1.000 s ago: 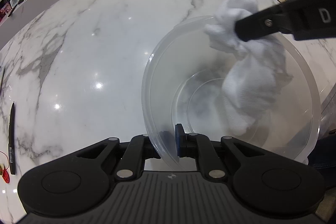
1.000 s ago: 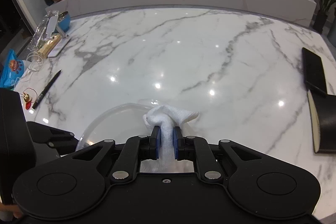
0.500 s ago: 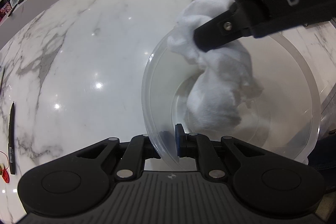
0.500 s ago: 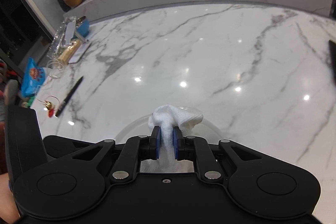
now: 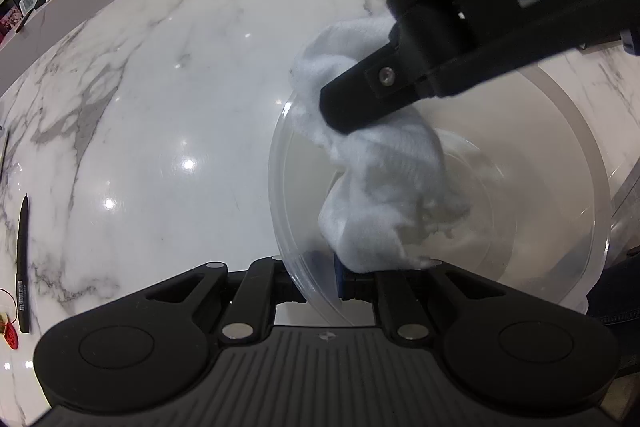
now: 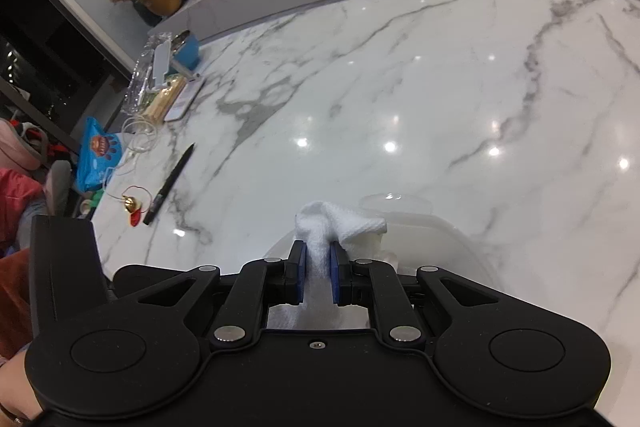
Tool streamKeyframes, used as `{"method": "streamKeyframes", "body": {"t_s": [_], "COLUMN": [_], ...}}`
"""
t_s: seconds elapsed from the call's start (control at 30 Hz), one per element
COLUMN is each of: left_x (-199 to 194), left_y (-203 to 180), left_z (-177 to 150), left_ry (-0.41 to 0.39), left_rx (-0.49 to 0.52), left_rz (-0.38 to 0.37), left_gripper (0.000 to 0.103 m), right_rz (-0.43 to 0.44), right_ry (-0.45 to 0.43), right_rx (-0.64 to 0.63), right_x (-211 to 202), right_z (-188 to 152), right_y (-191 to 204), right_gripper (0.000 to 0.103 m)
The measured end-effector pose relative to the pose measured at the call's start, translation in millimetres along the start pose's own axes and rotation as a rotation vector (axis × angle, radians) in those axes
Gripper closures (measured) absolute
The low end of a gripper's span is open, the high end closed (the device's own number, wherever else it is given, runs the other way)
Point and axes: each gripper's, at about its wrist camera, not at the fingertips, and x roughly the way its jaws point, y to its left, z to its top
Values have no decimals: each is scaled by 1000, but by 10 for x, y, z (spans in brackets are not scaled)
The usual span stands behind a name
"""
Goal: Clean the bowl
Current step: 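Press the cloth into the bowl's bottom with the right gripper while the left gripper holds the rim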
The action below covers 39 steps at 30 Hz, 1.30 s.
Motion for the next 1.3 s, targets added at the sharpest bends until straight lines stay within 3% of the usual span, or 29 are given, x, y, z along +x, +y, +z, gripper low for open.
{"method": "streamKeyframes", "body": {"t_s": [0.5, 0.7, 1.0, 1.3], "left_x": [20, 11, 8, 4], "left_y": [33, 24, 18, 9], "left_z": [-10, -13, 5, 13], "left_ry": [-2, -2, -1, -1], "left_rx": [6, 6, 6, 6], "left_rz": [5, 3, 3, 3], "left_gripper": [93, 93, 93, 93], "right_rz": [148, 142, 73, -109], "right_ry": [84, 79, 15, -62], "right_rx": [144, 147, 135, 54], "right_x": [87, 95, 2, -131], "right_z": [5, 5, 8, -34], "right_y": [-125, -108, -95, -34], "right_gripper": [91, 92, 92, 92]}}
